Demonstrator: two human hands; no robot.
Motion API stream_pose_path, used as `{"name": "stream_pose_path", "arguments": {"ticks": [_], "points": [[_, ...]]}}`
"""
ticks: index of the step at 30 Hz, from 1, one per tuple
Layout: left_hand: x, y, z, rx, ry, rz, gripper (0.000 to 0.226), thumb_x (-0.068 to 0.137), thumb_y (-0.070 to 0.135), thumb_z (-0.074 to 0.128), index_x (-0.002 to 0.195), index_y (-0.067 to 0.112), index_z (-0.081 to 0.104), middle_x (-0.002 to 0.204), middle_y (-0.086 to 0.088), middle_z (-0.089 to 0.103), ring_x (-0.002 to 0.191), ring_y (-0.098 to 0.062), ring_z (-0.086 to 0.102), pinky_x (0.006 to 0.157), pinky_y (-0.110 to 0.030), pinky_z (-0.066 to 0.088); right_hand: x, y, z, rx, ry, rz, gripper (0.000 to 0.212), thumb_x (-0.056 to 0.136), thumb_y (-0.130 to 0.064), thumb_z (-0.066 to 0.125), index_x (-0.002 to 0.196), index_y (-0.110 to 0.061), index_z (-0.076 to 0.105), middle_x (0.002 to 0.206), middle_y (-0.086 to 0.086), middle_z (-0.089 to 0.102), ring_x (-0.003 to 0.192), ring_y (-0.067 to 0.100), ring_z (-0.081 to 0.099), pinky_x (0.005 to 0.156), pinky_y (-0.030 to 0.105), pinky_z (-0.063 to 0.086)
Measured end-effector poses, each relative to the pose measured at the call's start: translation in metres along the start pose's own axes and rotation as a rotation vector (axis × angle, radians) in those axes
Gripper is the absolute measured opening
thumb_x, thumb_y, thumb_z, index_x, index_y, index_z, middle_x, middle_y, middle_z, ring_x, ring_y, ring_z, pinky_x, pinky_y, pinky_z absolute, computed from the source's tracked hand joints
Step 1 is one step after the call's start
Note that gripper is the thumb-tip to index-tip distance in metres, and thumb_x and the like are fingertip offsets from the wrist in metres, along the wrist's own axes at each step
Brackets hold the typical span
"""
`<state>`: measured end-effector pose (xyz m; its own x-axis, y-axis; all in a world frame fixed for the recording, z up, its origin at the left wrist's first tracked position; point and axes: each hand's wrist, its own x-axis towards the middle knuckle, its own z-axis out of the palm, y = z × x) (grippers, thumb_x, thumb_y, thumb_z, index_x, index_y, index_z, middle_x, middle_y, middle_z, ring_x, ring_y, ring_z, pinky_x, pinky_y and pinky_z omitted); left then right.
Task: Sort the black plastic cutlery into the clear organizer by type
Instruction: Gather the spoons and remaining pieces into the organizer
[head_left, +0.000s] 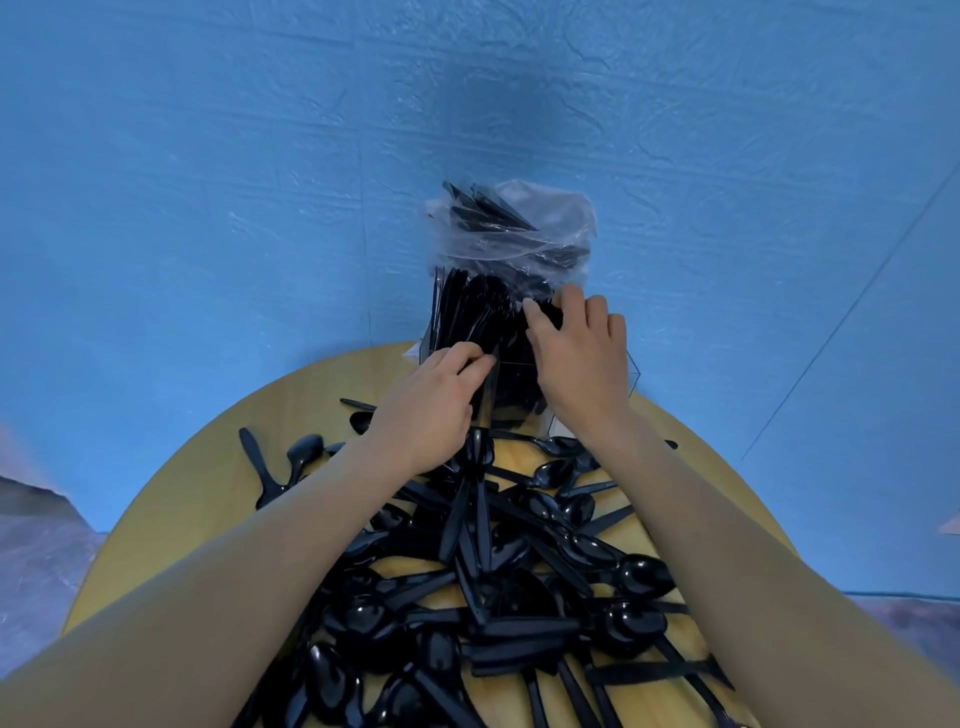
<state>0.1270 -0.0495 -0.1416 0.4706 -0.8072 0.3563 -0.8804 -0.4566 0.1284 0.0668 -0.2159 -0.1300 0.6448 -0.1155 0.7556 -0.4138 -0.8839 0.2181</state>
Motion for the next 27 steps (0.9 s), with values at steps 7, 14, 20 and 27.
{"name": "stream_pose_path", "arguments": {"ticks": [7, 14, 20, 27], "points": [[-0.033, 0.019, -0.018, -0.139, -0.029, -0.055, 0.051, 0.097, 0.023, 0.046, 0.146, 0.018, 0.031, 0.145, 0.005, 0.032, 0.125, -0.015, 0.042, 0.098, -0.028, 0.04, -0.028, -0.006, -0.052, 0.269, -0.167, 0.173, 0.039, 0.091, -0.017, 0.052, 0.13, -0.012, 0.052, 0.119, 0.015, 0.049, 0.099, 0.034, 0.047, 0.078, 0.039, 0.034], [-0.122, 0.053, -0.029, -0.338, -0.025, -0.127, 0.037, 0.097, 0.027, 0.047, 0.134, 0.025, 0.047, 0.129, 0.011, 0.044, 0.114, -0.006, 0.046, 0.09, -0.017, 0.035, -0.106, -0.014, -0.11, 0.702, -0.42, 0.348, 0.021, 0.095, -0.019, 0.048, 0.113, -0.013, 0.059, 0.108, 0.0, 0.056, 0.102, 0.015, 0.05, 0.083, 0.022, 0.037], [-0.194, 0.086, -0.034, -0.426, 0.011, -0.149, 0.03, 0.095, 0.025, 0.051, 0.125, 0.027, 0.055, 0.114, 0.021, 0.047, 0.103, 0.008, 0.046, 0.083, -0.005, 0.035, -0.164, -0.027, -0.161, 0.839, -0.533, 0.35, 0.012, 0.094, -0.021, 0.053, 0.101, -0.019, 0.063, 0.093, -0.009, 0.056, 0.079, -0.001, 0.049, 0.066, 0.003, 0.036], [-0.243, 0.109, -0.024, -0.467, -0.014, -0.147, 0.03, 0.092, 0.028, 0.058, 0.121, 0.029, 0.056, 0.113, 0.023, 0.046, 0.1, 0.006, 0.048, 0.077, -0.004, 0.038, -0.217, -0.032, -0.197, 0.892, -0.601, 0.313, 0.011, 0.089, -0.028, 0.061, 0.099, -0.023, 0.065, 0.092, -0.01, 0.058, 0.083, -0.002, 0.049, 0.07, 0.008, 0.036]]}}
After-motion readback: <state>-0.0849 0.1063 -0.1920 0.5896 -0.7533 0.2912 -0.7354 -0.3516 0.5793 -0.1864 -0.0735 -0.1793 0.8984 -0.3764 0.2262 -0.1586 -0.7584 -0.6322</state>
